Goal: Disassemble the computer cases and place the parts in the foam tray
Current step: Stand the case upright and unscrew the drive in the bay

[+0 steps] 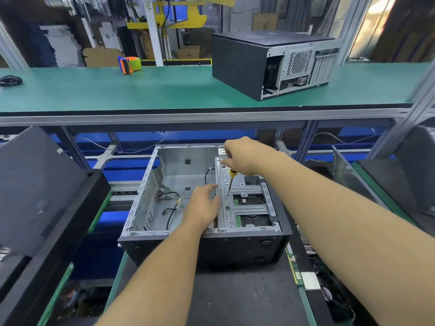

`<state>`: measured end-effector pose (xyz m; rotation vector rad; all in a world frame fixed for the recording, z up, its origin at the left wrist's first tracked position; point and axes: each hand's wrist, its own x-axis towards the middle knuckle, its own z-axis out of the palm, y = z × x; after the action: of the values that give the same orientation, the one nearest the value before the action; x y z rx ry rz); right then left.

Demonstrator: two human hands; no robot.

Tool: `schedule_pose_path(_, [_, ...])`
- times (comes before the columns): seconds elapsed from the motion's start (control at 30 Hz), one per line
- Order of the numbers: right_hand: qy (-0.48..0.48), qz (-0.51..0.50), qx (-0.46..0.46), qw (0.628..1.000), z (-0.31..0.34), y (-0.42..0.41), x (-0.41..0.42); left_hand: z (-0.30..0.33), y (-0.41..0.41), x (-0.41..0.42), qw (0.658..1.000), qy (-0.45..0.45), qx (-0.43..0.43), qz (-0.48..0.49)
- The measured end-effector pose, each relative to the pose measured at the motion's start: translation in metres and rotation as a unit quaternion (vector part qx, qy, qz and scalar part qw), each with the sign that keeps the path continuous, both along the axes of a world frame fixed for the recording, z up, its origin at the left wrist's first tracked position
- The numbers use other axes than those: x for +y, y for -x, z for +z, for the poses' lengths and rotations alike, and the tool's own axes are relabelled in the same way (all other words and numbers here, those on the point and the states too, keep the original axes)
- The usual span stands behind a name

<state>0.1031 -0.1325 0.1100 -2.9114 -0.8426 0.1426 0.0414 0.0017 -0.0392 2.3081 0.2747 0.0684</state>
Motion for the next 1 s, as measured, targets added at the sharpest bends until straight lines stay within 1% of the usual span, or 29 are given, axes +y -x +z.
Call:
schedule_pose_path(0.07, [0.003, 0.007, -0.004, 1.0, 0.0, 0.0, -0.001, 0.005, -0.01, 0.001, 1.0, 0.002, -0.002, -0.004])
schedule_pose_path(0.17, [-0.016, 0.022, 0.02, 0.999, 0.0, -0.001, -0.002, 0.006, -0.017, -0.004, 0.999, -0.032, 0.026, -0.011])
schedule_pose_path(0.23, [-0.035, 0.034, 0.037, 0.998, 0.0, -0.003, -0.004, 0.002, -0.018, -0.01, 0.999, -0.029, 0.028, -0.01])
schedule_pose_path(0.3, [-0.054, 0.046, 0.046, 0.996, -0.003, -0.002, -0.005, -0.002, -0.017, -0.015, 0.999, -0.036, 0.028, 0.003])
schedule_pose_path(0.37, [-0.062, 0.039, 0.035, 0.997, -0.006, -0.002, -0.003, -0.003, -0.018, -0.018, 0.999, -0.036, 0.029, 0.026])
schedule_pose_path(0.47, [-0.031, -0.013, -0.01, 0.999, -0.008, -0.003, -0.001, -0.002, -0.02, -0.022, 0.998, -0.036, 0.025, 0.041])
schedule_pose_path(0.5, [-0.021, -0.019, -0.028, 0.999, -0.008, -0.004, -0.001, -0.002, -0.02, -0.023, 0.998, -0.042, 0.023, 0.044])
schedule_pose_path(0.57, [-0.018, -0.008, -0.033, 0.999, -0.007, -0.005, 0.0, -0.002, -0.02, -0.024, 0.998, -0.045, 0.02, 0.048])
schedule_pose_path(0.7, [-0.034, 0.021, 0.028, 0.999, -0.002, -0.004, -0.002, -0.002, -0.02, -0.023, 0.998, -0.033, 0.017, 0.048])
schedule_pose_path(0.8, [-0.035, 0.016, 0.06, 0.997, 0.002, -0.001, -0.003, -0.002, -0.02, -0.022, 0.998, -0.028, 0.015, 0.046])
schedule_pose_path(0.93, [0.03, -0.028, 0.002, 0.999, 0.003, -0.001, 0.0, -0.002, -0.019, -0.023, 0.999, -0.019, 0.014, 0.042])
schedule_pose_path(1.0, [0.037, -0.014, -0.015, 0.999, 0.001, -0.002, 0.002, -0.002, -0.018, -0.023, 0.999, -0.013, 0.012, 0.047])
